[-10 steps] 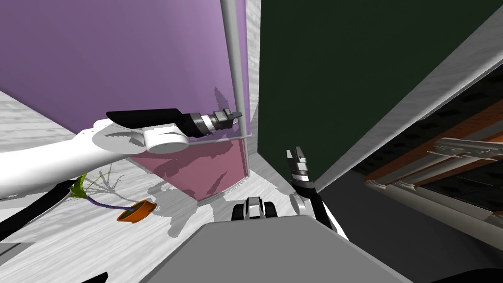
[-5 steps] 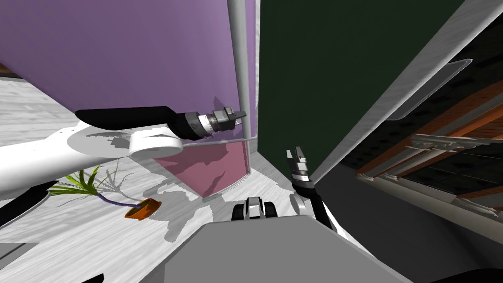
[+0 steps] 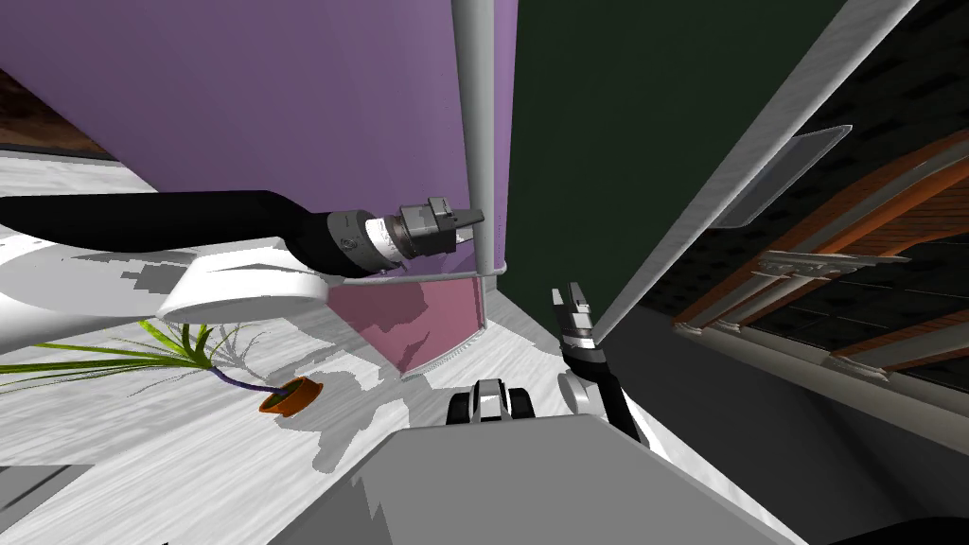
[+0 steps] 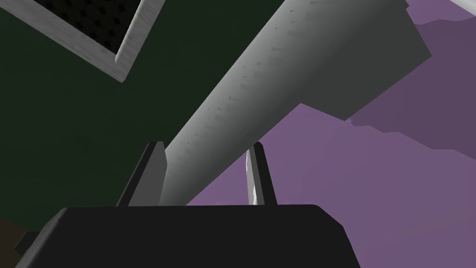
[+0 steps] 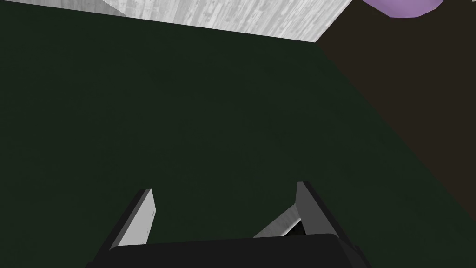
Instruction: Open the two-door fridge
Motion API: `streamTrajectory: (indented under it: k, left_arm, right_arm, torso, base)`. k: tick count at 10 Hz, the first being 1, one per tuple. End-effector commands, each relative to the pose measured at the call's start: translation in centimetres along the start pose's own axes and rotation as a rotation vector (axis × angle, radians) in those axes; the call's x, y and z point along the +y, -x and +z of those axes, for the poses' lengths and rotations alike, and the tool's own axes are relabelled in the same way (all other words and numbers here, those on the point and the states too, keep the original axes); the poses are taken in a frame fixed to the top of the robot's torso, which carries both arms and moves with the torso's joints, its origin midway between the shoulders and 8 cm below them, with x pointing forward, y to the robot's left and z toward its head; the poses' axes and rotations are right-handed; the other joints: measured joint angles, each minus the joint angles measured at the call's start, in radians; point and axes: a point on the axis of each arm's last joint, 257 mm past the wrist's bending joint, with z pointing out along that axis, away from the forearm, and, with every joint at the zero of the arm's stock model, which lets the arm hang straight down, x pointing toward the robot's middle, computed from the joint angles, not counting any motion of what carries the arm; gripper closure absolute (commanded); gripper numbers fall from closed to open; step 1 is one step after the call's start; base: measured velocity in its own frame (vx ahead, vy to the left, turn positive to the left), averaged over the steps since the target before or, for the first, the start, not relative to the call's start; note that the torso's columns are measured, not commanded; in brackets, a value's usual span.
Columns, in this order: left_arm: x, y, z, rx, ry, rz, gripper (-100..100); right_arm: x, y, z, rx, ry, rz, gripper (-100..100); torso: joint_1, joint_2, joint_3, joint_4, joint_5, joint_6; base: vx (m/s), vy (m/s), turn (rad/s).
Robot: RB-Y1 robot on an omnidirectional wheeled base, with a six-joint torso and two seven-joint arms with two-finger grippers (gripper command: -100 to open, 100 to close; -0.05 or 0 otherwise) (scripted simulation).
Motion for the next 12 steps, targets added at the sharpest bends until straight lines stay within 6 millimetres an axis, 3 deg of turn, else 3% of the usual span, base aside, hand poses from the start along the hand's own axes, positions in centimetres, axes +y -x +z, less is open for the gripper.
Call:
streamTrajectory:
  k: [1, 3, 4, 6, 8, 10, 12]
  left_arm:
    - [-0.1, -1.4, 0.4, 0.026, -0.009, -0.027, 100]
    - [-1.5, -0.5, 0.3, 0.009, -0.033, 0.002, 100]
    - [-0.8, -0.8, 0.3, 0.014, -0.021, -0.012, 100]
    - [-1.4, -0.5, 0.3, 0.009, -0.032, 0.001, 100]
    - [-4.1, -2.3, 0.0, 0.043, -0.086, -0.009, 100]
    - [-2.7, -3.1, 0.1, 0.058, -0.061, -0.041, 100]
    - [-3.8, -2.4, 0.0, 0.046, -0.080, -0.017, 100]
  right_arm:
    - [0.0, 0.0, 0.0, 0.000, 0.000, 0.000, 0]
    - [0.0, 0.0, 0.0, 0.000, 0.000, 0.000, 0]
    - [0.0, 0.0, 0.0, 0.000, 0.000, 0.000, 0]
    - [0.0, 0.0, 0.0, 0.000, 0.000, 0.000, 0]
    - [0.0, 0.0, 0.0, 0.000, 0.000, 0.000, 0]
    - [0.0, 0.0, 0.0, 0.000, 0.000, 0.000, 0]
    - [0.0, 0.0, 0.0, 0.000, 0.000, 0.000, 0]
  torso:
    - [-0.001, -0.003, -0.001, -0.001, 0.000, 0.000]
    - [-0.008, -0.015, -0.010, -0.006, -0.003, 0.001]
    - [-0.008, -0.013, -0.011, -0.003, -0.003, 0.002]
    - [-0.006, -0.009, -0.007, -0.003, -0.003, 0.002]
    - [-0.005, -0.001, -0.001, 0.000, -0.003, 0.003]
    - [-0.002, 0.000, 0.002, -0.002, 0.000, 0.002]
    - [-0.010, -0.016, -0.009, -0.008, -0.004, 0.002]
  base:
    - [-0.071, 0.045, 0.010]
    - [0.002, -0.003, 0.010]
    - [0.022, -0.011, 0.006]
    - [0.013, -0.005, -0.001]
    - [-0.109, 0.106, -0.059]
    - [-0.122, 0.099, -0.014]
    - [-0.001, 0.001, 0.014]
